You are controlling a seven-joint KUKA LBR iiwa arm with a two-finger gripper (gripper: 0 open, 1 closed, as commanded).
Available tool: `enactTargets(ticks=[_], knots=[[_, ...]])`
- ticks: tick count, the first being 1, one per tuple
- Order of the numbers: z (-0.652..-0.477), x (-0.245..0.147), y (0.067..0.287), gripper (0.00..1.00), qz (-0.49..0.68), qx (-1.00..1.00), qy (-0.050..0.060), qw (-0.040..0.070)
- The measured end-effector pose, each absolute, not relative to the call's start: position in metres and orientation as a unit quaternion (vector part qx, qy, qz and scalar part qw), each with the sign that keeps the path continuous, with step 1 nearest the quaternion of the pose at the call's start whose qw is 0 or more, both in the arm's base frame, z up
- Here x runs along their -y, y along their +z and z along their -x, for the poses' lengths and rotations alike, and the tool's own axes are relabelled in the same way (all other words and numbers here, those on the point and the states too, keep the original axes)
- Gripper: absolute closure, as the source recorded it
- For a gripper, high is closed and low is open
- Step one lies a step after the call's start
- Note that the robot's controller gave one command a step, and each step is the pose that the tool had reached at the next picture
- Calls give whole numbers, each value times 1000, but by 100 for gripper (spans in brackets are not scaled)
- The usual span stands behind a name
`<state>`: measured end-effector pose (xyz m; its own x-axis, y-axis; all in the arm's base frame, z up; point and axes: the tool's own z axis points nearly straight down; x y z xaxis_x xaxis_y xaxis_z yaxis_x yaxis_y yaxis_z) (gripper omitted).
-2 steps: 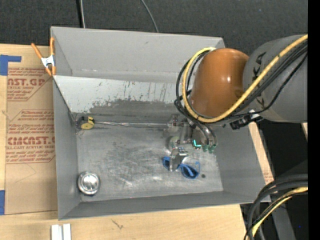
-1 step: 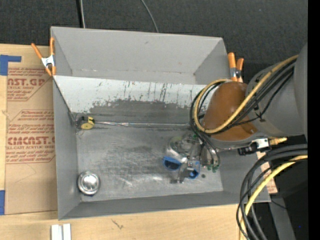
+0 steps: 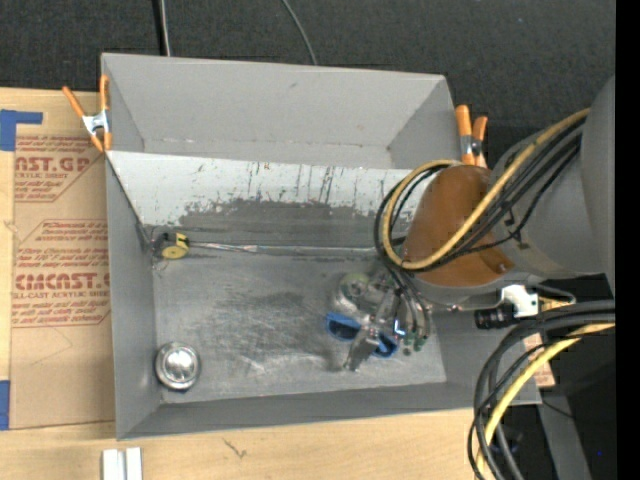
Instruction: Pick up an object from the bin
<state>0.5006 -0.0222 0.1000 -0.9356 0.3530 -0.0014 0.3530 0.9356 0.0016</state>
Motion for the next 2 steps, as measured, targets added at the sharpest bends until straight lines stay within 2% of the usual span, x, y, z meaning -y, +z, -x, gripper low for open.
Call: enactTargets(ticks=[1, 2], knots=[[-487, 18, 106, 0, -238, -971, 0, -1], [-482, 25, 71, 0, -267, -964, 0, 4]])
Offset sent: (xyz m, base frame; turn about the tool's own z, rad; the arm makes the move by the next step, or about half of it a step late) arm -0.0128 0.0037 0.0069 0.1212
